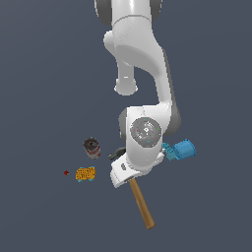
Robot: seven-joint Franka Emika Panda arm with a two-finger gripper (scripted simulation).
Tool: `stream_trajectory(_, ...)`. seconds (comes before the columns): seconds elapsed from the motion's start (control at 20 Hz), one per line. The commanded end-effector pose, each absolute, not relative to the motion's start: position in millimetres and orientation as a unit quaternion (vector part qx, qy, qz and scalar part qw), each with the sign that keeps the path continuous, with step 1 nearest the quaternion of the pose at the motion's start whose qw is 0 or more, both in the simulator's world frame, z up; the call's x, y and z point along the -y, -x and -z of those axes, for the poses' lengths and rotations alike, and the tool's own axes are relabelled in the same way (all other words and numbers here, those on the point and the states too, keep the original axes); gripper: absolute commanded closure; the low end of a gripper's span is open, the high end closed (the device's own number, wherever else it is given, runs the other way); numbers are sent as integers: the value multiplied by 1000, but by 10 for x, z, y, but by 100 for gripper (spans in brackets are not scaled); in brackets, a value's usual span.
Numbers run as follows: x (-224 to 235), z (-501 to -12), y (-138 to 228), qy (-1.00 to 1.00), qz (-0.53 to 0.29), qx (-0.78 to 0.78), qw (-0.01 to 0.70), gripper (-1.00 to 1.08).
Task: Pick up a designated object from a clutter of objects.
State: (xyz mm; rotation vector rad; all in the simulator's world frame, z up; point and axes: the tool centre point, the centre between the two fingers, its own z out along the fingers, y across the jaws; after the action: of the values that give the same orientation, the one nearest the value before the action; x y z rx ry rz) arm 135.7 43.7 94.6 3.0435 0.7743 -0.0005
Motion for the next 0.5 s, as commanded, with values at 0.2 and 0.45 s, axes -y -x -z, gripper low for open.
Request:
stream_trajectory(0.2, -459, -870, -1372, -967, 1, -253, 0, -92)
stream_trajectory(0.45, -460, -774, -1371, -967, 0, -253, 0, -92)
